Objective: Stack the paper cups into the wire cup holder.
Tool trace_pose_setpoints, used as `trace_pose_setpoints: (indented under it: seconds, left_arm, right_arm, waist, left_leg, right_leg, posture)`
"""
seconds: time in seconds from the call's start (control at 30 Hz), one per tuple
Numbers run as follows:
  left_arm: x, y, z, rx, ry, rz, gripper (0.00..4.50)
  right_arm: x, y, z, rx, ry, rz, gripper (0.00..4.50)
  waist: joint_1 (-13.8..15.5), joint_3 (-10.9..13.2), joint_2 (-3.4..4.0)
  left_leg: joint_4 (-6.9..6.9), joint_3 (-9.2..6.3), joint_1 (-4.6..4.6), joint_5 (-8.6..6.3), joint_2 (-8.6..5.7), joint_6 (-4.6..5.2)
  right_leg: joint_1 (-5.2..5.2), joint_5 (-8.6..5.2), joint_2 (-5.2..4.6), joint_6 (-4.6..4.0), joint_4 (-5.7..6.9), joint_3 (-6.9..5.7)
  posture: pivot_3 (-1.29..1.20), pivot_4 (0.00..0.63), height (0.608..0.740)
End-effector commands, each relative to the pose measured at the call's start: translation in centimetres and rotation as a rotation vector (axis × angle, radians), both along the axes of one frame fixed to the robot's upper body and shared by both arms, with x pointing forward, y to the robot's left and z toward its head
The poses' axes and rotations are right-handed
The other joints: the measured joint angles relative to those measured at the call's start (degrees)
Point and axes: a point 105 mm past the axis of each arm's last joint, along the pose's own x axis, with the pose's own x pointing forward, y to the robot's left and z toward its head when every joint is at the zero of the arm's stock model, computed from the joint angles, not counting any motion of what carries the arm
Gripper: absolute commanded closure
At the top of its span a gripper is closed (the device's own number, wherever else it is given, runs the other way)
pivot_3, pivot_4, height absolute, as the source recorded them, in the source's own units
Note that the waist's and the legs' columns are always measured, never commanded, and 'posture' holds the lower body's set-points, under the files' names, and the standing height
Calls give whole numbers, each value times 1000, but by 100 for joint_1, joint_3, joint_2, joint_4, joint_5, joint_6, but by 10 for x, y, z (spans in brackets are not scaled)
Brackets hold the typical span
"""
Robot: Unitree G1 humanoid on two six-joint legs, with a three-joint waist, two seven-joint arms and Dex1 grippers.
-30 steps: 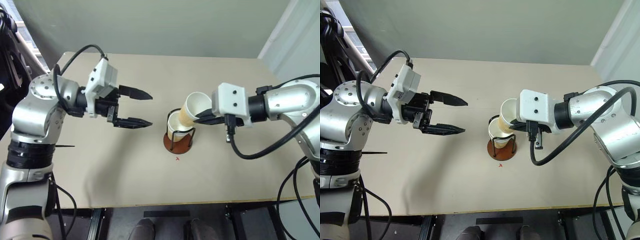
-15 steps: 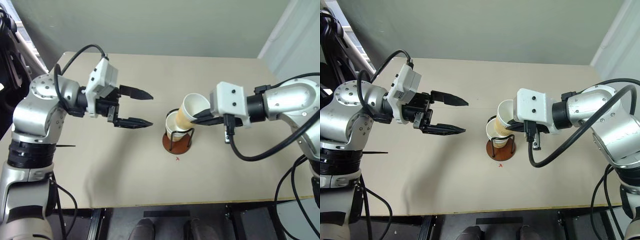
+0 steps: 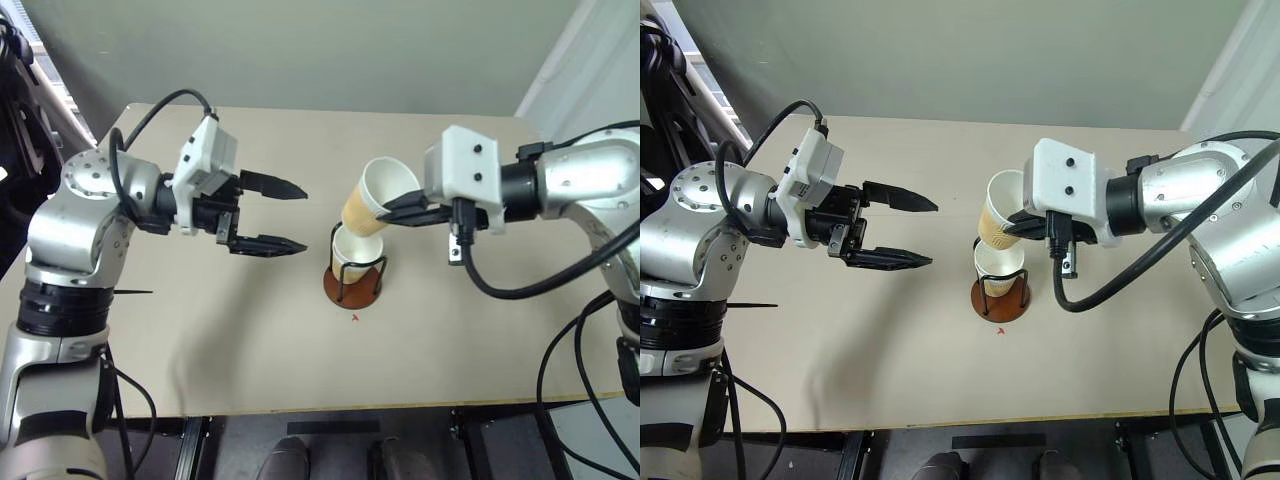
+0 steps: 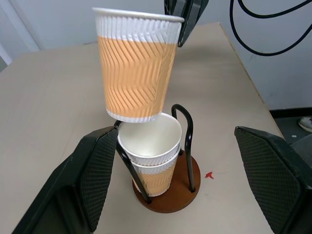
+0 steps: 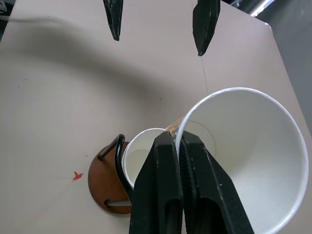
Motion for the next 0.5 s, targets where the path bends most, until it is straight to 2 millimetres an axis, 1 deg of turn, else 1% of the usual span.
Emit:
trace_pose_setpoints:
  seconds: [0.03,0.23,0.5]
  left_arm:
    - [-3,-1,10,-5,-47,-10,385]
    - [-2,-1,10,-3,-46,-7,385]
    - [-2,-1,10,-3,-46,-7,385]
  right_arm:
    - [-5,1,9,14,-31,11,4462]
    - [-11,4,1,9,4,35,4462]
    - [-7,2,-10,-7,22,21,4462]
  waist:
    - [0,0,0]
    - [0,0,0]
    - [0,0,0]
  left_leg:
    - [0,0,0,0,0,0]
    - [0,0,0,0,0,0]
    - [0,0,0,0,0,0]
  right_leg:
    - [0,0,0,0,0,0]
    - [0,0,0,0,0,0]
    - [0,0,0,0,0,0]
  posture:
    - [0,150,740]
    - [0,150,740]
    - [0,150,740]
